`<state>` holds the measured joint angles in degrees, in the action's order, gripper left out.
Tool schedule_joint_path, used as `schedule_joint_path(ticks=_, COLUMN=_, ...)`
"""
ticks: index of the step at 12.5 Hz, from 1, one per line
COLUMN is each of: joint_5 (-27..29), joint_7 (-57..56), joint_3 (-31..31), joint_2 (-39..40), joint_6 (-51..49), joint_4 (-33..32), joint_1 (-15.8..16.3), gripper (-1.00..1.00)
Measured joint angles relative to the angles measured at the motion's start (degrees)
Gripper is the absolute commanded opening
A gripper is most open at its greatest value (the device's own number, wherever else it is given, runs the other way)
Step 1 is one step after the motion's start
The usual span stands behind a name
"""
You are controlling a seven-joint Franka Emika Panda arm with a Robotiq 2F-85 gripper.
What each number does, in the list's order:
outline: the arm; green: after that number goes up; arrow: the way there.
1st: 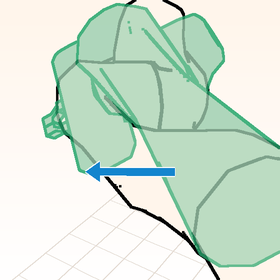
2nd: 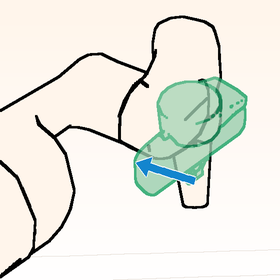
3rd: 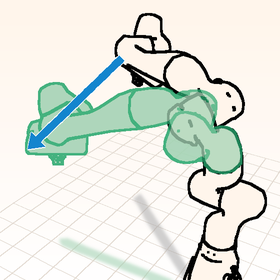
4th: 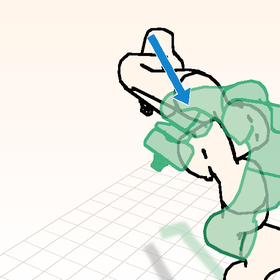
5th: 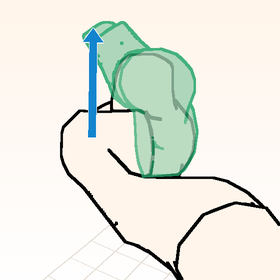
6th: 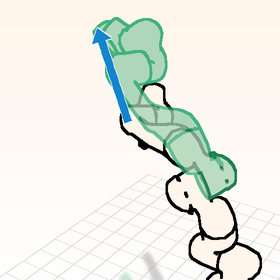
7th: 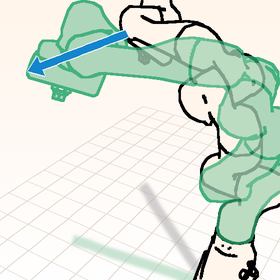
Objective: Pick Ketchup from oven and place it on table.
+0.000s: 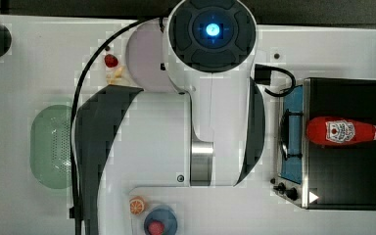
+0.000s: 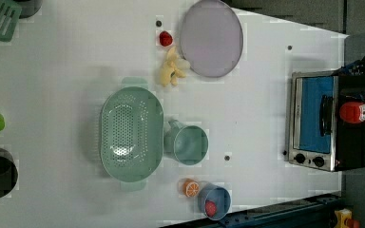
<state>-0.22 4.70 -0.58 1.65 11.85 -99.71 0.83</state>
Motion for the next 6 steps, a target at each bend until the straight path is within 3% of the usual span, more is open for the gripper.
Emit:
schedule_joint_path(ticks=2, joint_5=0.2, joint_7=0.1, joint_3=-1.1, joint_2=-13.2, joint_6=-12.9, joint_4=-12.7, joint_1=-0.8, gripper=0.71)
schedule_joint_path(ticks=3, joint_5=-1.6, joint_7=0.1, joint_3=-1.6, joint_2=-22.8, joint_6=-15.7, joint_4=-14.2, joint_1=-1.6, gripper=0.96)
schedule_joint_path(ticks=6, joint_5=-1.4, joint_7=0.1, joint_3=-1.9, joint_2=-25.7, joint_6=-11.4, joint_4=-9.1, joint_1=-2.3, gripper=1.0)
